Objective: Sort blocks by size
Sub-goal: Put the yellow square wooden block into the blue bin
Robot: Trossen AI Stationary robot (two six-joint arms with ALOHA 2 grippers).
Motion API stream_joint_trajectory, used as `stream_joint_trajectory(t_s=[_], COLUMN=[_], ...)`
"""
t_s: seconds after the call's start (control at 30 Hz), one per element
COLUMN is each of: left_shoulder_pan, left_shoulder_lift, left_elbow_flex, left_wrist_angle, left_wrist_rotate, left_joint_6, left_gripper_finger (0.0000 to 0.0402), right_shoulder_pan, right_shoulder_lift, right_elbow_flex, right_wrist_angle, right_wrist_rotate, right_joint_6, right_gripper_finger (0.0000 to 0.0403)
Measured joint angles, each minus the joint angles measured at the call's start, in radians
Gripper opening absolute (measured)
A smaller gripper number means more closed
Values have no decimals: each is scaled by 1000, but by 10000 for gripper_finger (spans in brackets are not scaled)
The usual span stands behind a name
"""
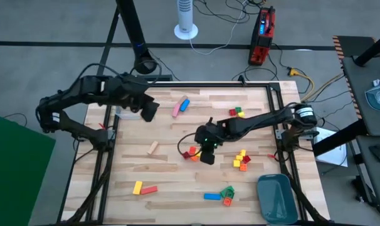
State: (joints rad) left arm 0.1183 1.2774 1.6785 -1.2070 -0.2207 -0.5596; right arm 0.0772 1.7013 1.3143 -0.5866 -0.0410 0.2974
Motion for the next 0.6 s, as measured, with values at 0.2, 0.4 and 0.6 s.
stream_joint_trajectory(t_s=[0.2, 0.4, 0.6], left_shoulder_pan=[-122, -231, -250], left_shoulder_lift=[-2, -3, -2], left_elbow_flex=[84, 93, 88], left_wrist_angle=[-51, -51, -42], left_wrist_rotate=[-12, -131, -190], left_joint_6=[1, -2, -36], left_gripper_finger=[168, 168, 168], right_shoulder_pan=[29, 30, 29], right_shoulder_lift=[76, 118, 169], right_elbow_flex=[2, 1, 0], right_wrist_angle=[5, 19, 49], right_wrist_rotate=[0, 35, 43], right_joint_6=[75, 43, -26], right_gripper_finger=[184, 242, 257])
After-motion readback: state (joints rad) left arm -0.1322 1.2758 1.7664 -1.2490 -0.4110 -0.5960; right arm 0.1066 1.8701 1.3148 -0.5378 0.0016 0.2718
